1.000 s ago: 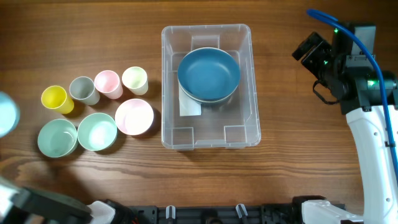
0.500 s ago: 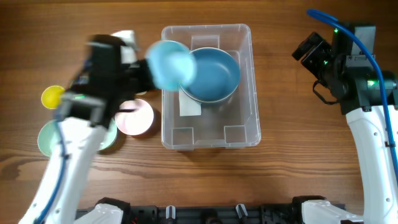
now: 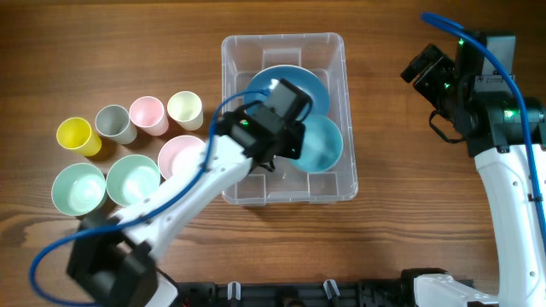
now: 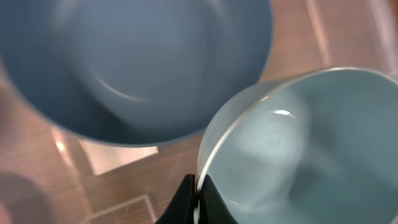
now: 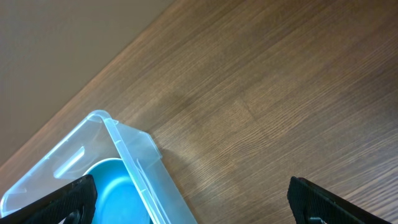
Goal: Pack container
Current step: 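Carry the light blue bowl into the bin's front right area, then grasp the mint green bowl with the left gripper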
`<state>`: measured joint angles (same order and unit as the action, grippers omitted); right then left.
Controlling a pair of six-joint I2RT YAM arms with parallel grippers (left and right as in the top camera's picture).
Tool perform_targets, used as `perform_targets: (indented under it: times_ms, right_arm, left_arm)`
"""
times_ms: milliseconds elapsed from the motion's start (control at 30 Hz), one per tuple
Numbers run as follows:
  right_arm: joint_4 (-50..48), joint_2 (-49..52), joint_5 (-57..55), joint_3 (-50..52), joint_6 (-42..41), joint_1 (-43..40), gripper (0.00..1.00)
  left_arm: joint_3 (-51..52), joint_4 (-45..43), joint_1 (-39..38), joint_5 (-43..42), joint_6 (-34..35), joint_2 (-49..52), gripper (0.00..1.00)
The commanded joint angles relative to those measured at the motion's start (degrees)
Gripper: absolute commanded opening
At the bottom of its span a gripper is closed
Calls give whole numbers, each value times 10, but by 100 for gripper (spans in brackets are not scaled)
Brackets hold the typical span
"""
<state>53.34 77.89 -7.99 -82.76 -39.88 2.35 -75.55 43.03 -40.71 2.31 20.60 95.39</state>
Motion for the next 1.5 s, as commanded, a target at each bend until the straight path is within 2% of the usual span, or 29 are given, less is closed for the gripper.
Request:
perform_targets:
  times_ms: [0,167,300,367,500,567,600,633,733,867,967,1067,1233,1333,1467]
  right_arm:
    - [0,0,-10,-5,-8,-1,99]
    - [0,0,-10,-5,-8,-1,100]
    - [0,0,-10,-5,-8,-1,100]
    - [0,0,-10,-5,-7,-1,100]
    - [0,0,-10,-5,-8,-1,100]
    - [0,0,-10,-5,-8,-1,100]
    - [0,0,-10,-5,-7,-1,100]
    - [0,0,-10,-5,-7,-1,100]
    - [0,0,-10,-5,-8,-1,100]
    - [0,0,-10,-5,-8,-1,100]
    - [0,0,-10,-5,-8,-1,100]
    - [0,0,-10,-5,-8,-1,99]
    - [0,0,-10,-5,-8,-1,100]
    - [0,0,-10,-5,-8,-1,100]
    - [0,0,-10,-5,-8,-1,99]
  left_arm:
    - [-6,-5,-22,1,-6,61,4]
    - [-6,-12,-47,1,-2,72,4]
    - [-6,-13,-49,1,23,68,28]
    - [-9,-14,-49,1,28,52,46]
    - [-23,0,-45,14,34,-25,56]
    - [-26,29,-35,62,69,-74,62]
    - [-26,63,-16,98,99,-116,73]
    - [-26,87,0,117,106,-140,74]
    - [-25,209,127,192,168,-216,78]
    - [-23,309,376,185,204,-234,88]
    - [-10,310,534,148,203,-222,90]
    - [29,268,704,70,202,-188,91]
    - [102,191,835,9,202,-123,87]
    - [146,137,858,9,201,-83,85]
    - [180,85,862,-3,190,-34,75]
